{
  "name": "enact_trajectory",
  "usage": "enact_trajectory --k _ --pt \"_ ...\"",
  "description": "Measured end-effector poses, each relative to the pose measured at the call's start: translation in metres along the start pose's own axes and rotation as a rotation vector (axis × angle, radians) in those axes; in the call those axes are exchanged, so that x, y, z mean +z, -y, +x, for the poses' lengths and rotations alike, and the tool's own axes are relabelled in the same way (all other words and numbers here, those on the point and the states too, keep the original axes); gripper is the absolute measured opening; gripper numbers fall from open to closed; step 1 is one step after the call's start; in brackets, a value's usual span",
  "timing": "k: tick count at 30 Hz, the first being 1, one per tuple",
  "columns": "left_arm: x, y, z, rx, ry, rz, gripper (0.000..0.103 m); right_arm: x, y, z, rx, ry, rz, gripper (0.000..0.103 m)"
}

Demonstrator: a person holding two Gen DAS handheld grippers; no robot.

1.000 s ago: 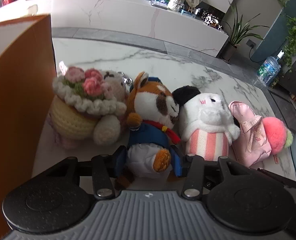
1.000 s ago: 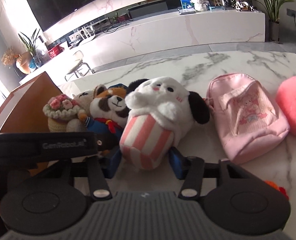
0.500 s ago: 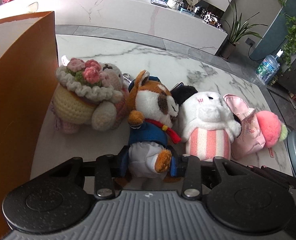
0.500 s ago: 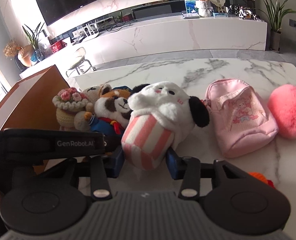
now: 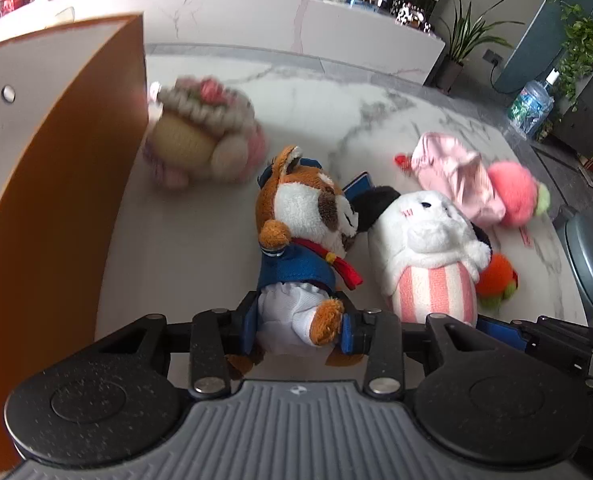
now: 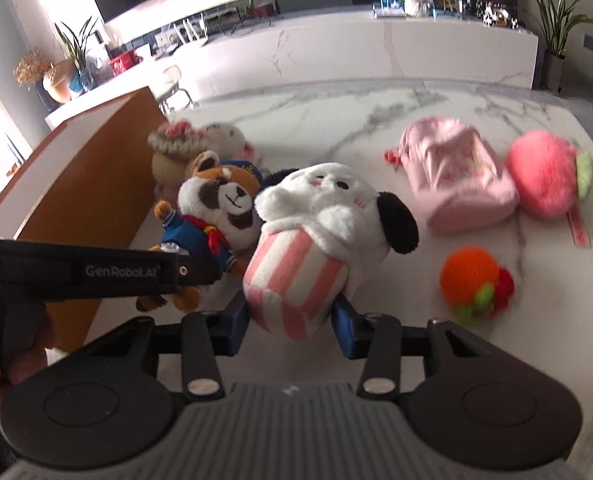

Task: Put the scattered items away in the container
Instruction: 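Close the left tool on the red panda while the right tool grips the striped-cup dog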

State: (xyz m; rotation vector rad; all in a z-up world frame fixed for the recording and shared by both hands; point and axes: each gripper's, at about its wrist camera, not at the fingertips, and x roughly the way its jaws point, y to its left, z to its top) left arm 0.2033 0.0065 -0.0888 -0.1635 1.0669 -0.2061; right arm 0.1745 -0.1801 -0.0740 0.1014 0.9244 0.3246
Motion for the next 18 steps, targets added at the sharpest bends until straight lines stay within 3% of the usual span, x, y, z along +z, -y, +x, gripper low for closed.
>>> enact_trajectory --k 7,9,11,18 --pt "-0.017 -0.008 -0.001 -0.028 -0.044 -0.049 0.048 -0.022 -0.002 -0.006 -0.008 -0.045 0.021 0.054" --pt "-0.016 -0.006 -0.005 -0.014 -0.038 -0.039 0.06 -0.021 -0.001 -0.008 -0.013 -0.044 0.04 0.062" --pt "-0.012 -0.005 -0.008 0.007 -0.013 -0.033 0.075 -0.018 0.001 -0.013 -0.017 -0.031 0.064 0.086" --pt "0.003 -0.009 0.01 -0.003 -0.066 -0.075 0.079 0.005 0.016 -0.004 -0.004 -0.057 0.198 0.088"
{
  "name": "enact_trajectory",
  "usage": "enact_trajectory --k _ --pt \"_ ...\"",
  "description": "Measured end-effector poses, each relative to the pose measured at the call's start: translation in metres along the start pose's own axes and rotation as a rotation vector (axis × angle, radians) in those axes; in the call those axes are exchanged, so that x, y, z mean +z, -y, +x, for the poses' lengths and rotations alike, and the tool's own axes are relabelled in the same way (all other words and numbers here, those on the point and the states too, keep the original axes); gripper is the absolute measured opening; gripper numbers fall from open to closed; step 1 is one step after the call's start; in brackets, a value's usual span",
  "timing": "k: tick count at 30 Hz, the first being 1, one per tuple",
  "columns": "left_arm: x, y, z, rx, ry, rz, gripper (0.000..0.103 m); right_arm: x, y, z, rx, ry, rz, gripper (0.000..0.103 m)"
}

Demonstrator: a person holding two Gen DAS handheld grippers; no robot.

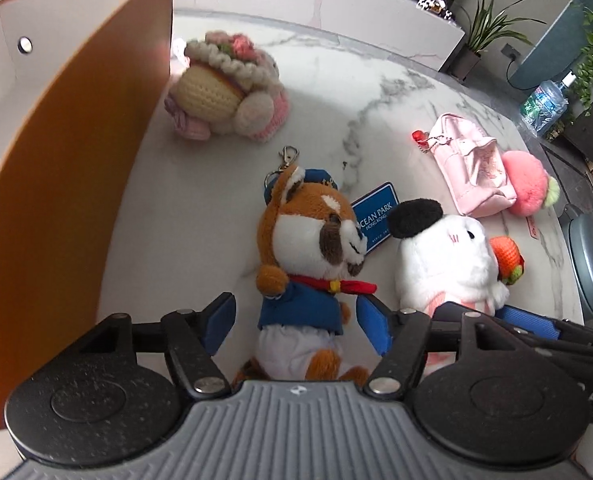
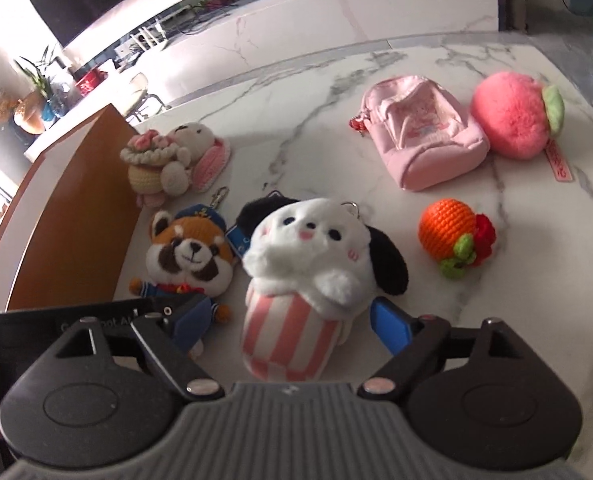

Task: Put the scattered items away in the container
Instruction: 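Close the left tool on the red panda while the right tool grips the striped-cup dog, then lift the red panda with the left tool while the right tool carries the dog over the box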

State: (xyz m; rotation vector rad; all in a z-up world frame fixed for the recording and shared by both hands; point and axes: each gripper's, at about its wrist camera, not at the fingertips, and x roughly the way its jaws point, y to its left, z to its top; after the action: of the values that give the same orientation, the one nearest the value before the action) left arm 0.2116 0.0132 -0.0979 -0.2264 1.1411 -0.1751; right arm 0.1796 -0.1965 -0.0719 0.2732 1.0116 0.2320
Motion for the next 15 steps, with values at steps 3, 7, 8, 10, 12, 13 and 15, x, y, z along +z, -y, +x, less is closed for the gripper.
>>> enact_trajectory --k 3,7,8,10,12,13,15 --pt "0.001 -0.003 0.005 -0.004 -0.011 -0.017 0.071 0.004 0.001 0.008 0.002 -0.018 0.022 0.087" --pt "-0.001 -0.004 0.008 -0.019 -0.01 -0.025 0.049 0.003 0.002 0.011 -0.02 -0.004 0.017 0.069" --pt "-0.001 -0.002 0.008 -0.015 -0.008 -0.019 0.047 0.003 0.003 0.011 -0.022 0.002 0.014 0.069" --pt "-0.002 0.0 0.008 -0.008 -0.002 -0.008 0.045 0.002 0.005 0.01 -0.015 0.008 0.018 0.067" --pt "-0.003 0.002 0.006 -0.006 0.004 0.0 0.043 0.002 0.004 0.01 -0.015 0.012 0.01 0.065" --pt "-0.004 0.004 0.003 -0.01 0.012 0.001 0.042 0.001 0.002 0.008 -0.02 0.016 0.001 0.063" --pt "-0.006 0.006 -0.003 -0.019 0.028 0.004 0.042 0.001 -0.002 0.003 -0.021 0.028 -0.012 0.061"
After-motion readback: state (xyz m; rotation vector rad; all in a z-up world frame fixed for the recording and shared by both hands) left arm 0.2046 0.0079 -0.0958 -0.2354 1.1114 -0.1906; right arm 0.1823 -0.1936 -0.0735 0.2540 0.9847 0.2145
